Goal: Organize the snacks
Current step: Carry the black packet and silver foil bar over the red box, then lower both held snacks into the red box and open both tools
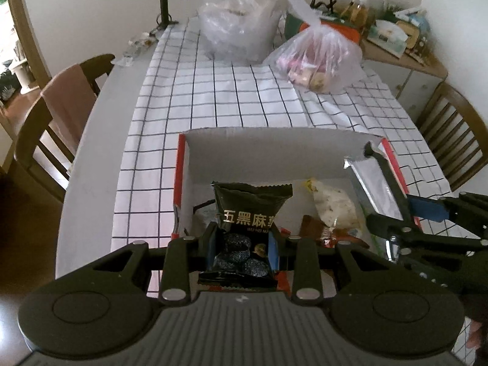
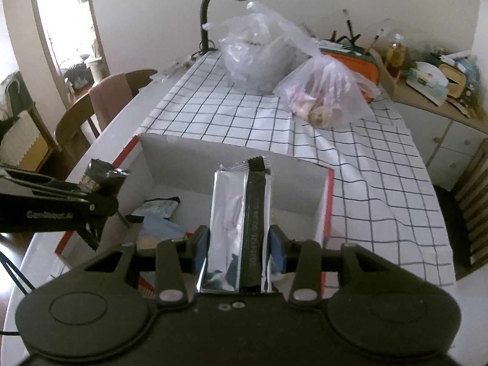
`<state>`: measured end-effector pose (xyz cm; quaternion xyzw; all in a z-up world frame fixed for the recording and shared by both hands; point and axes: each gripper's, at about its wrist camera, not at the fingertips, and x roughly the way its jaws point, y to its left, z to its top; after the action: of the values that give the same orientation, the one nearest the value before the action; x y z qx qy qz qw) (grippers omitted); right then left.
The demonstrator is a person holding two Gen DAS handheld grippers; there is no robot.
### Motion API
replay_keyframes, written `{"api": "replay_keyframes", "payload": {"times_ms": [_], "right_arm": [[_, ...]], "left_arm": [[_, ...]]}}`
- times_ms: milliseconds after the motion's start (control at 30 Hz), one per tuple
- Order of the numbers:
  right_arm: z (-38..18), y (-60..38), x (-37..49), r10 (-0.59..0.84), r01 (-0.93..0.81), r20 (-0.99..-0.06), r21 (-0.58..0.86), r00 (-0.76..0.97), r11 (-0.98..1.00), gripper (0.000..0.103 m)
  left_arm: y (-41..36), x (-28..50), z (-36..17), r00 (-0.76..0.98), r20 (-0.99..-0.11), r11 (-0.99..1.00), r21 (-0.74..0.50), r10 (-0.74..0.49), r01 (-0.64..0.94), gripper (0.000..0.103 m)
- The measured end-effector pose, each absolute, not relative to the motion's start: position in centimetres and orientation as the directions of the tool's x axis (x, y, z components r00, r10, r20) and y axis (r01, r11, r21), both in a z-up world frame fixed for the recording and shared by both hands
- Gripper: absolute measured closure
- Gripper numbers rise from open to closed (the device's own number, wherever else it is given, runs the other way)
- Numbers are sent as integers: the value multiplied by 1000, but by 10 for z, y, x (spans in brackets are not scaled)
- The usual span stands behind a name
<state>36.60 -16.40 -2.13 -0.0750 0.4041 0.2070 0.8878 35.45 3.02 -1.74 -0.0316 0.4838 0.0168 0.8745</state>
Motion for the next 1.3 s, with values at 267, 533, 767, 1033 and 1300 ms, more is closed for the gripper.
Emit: {"api": "replay_keyframes", "payload": {"times_ms": [267, 533, 767, 1033, 1300], "right_arm": [[-50, -141, 389, 279, -464, -794, -4, 540, 886, 63], [-71, -131, 393, 244, -487, -829, -39, 504, 872, 63], [-77, -131, 394, 232, -482, -839, -41, 491, 875, 63], [-76, -132, 391, 222, -473, -838, -48, 499, 880, 61], [-63, -137, 382, 237, -461, -824, -33, 514, 887, 57]], "left_arm": [[28, 377, -39, 487, -873, 999, -6, 19, -51, 71], [27, 390, -62, 433, -901, 999, 9, 28, -46, 71], [21, 393, -80, 376, -926, 999, 24, 32, -25, 71], [20, 389, -82, 369, -929, 999, 21, 33, -37, 69], [22, 375, -62, 419, -908, 999, -18, 5, -51, 52]]}}
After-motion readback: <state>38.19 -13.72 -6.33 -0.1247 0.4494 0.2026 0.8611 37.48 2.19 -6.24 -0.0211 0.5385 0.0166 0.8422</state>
